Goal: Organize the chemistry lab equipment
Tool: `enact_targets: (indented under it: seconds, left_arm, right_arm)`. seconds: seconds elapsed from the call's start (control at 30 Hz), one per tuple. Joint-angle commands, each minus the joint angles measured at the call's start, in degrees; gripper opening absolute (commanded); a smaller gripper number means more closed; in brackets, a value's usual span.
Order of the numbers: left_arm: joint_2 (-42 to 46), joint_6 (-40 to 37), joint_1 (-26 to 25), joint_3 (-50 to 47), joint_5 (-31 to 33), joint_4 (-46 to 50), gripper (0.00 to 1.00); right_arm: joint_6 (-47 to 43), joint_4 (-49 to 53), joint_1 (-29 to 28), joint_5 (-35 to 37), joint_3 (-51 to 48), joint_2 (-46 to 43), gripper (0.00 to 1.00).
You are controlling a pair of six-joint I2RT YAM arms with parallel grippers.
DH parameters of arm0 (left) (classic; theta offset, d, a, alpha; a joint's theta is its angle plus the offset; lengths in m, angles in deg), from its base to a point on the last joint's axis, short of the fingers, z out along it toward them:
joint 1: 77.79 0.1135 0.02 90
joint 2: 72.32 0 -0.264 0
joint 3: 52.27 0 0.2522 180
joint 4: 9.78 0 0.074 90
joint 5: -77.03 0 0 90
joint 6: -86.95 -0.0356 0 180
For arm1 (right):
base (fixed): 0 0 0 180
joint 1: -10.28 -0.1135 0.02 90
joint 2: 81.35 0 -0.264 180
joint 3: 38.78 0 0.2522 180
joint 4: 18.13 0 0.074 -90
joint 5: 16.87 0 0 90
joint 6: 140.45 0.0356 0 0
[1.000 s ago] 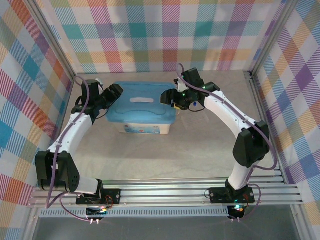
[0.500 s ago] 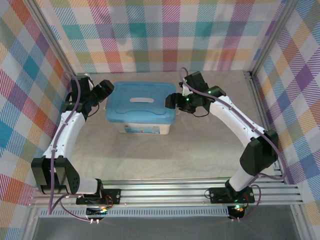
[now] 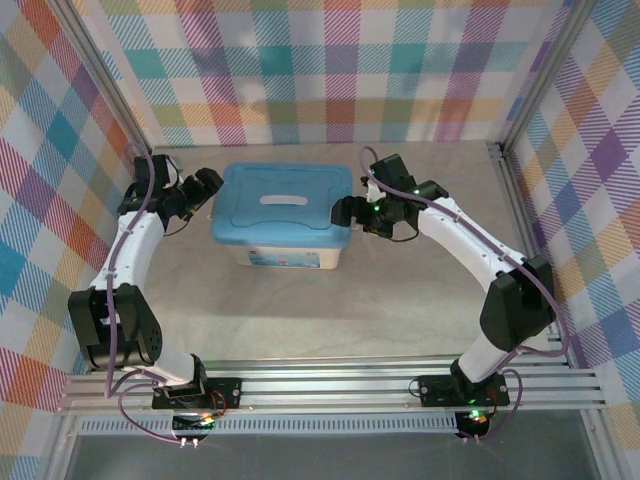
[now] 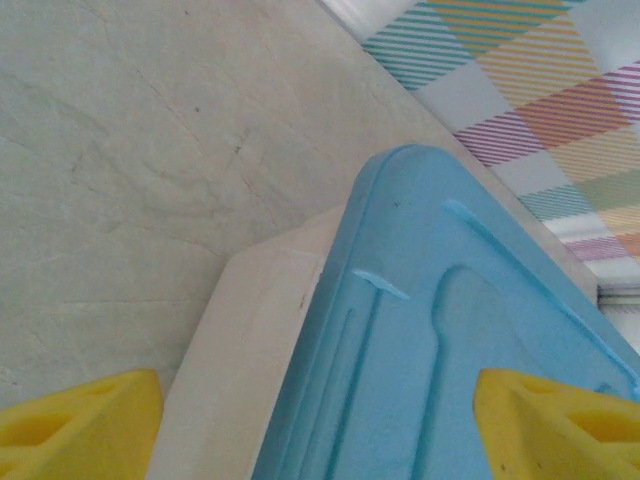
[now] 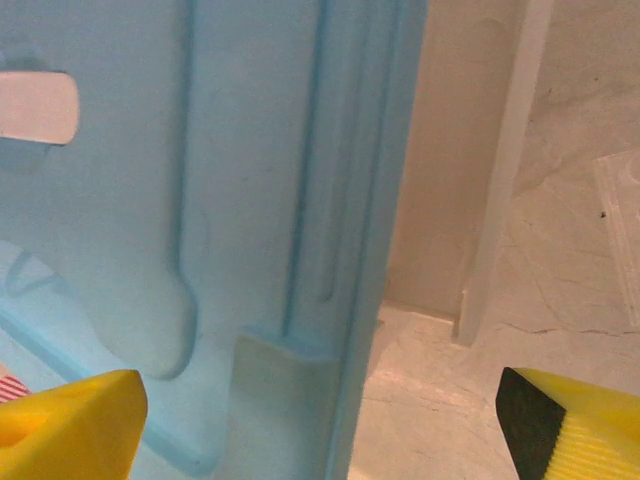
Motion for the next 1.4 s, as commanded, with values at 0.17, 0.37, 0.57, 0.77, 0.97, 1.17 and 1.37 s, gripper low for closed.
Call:
enact_targets:
  seconds: [0.17,0.37,0.57,0.77,0.97,1.17,1.37]
  left_arm:
    - [-1.2,-0.6,0.9,-1.9,-5.4,-1.4,0.82]
    - [-1.8,-1.4,1.4,-2.9,-4.2,-1.2,0.83]
    - [-2.5,-2.1,1.6,-3.5,-4.5,-0.1,0.83]
    - [-2.9,-1.5,1.6,-5.3,-5.8,-1.6,0.84]
    - [-3.1,0.9,1.6,-6.9,-8.9,-5.5,0.82]
    - [-3.2,1.5,1.6,-6.8,-9.8,-7.4,0.75]
    - [-1.9,1.2,1.5,-6.6,-9.0,-6.6,0.62]
  right_arm:
    - [3.8,-7.6,3.2,-7.7,-2.9,0.6,0.97]
    - [5.0,-9.2,3.4,-8.6,-1.9,2.6,0.97]
    - [5.5,-9.2,3.4,-8.6,-0.2,5.0,0.97]
    - [6.7,-12.0,3.4,-9.8,0.1,6.8,0.97]
    - [7.8,-14.6,3.4,-10.8,0.1,6.8,0.94]
    - [7.5,-14.9,3.4,-10.9,0.4,6.9,0.85]
    - [6.1,-14.7,3.1,-10.3,0.5,5.8,0.73]
